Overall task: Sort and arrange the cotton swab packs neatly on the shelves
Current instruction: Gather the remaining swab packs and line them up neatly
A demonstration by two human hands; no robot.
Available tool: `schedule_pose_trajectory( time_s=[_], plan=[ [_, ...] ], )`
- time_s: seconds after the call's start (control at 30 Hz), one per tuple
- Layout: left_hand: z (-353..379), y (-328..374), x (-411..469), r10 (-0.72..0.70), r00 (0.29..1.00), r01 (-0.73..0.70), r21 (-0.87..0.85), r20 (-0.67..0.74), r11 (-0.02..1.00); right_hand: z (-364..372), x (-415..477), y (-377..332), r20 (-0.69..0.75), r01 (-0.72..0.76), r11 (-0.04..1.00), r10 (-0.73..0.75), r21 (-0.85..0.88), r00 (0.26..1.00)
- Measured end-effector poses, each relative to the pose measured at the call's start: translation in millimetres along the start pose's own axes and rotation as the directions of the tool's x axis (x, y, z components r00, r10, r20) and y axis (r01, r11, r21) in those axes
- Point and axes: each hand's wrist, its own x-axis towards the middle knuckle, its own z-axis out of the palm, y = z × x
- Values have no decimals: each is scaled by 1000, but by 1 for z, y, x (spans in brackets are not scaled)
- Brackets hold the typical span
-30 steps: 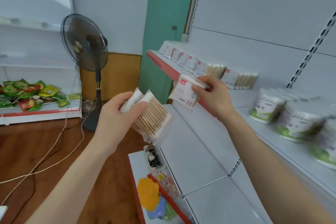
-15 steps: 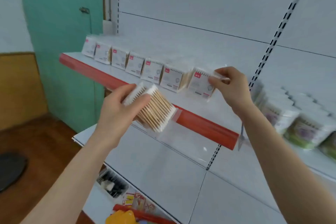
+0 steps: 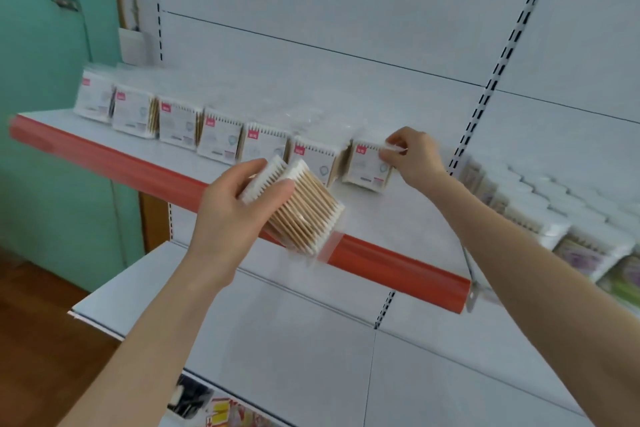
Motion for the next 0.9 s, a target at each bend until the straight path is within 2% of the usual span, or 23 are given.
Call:
schedule_pose_trajectory(
  time_s=[0.13,0.33,0.37,0.43,0.5,0.53,0.57,0.63,0.7,0.73,0.8,0.9],
  plan=[
    [-2,-5,8,44,999,-44,11,-8,999,8,8,4,22,3,995,-1,-96,1000],
    [-3,-6,15,75,997,-75,21,10,997,5,5,3,37,-22,995,26,-96,999],
    [-3,-6,18,74,997,-74,15,18,997,1,2,0,27,-26,997,28,-75,999],
    [-1,-5,22,67,997,-67,-10,33,998,-10,-10,-13,-85,20,1000,-20,-5,996],
    [2,-4,27,40,999,-38,-56,33,998,-23,-31,-34,-194,124,981,-93,153,977],
    [4,-3,29,7,999,-4,-84,35,996,-27,-45,-47,-197,172,955,-126,240,972],
    [8,-2,31,-22,999,26,-114,39,993,-29,-60,-61,-160,208,930,-165,304,973],
    [14,1,35,-58,997,66,-158,59,985,-26,-86,-83,2,220,913,-235,344,972],
    [21,6,36,-72,994,85,-153,87,985,-18,-102,-98,170,203,959,-238,199,956],
    [23,8,36,-81,991,95,-133,102,987,-13,-105,-100,202,218,970,-237,109,950],
    [22,12,35,-82,989,99,-136,121,986,-7,-108,-101,179,244,970,-244,24,953],
    [20,16,33,-95,981,120,-139,172,983,-8,-111,-101,135,212,975,-220,70,966]
  ],
)
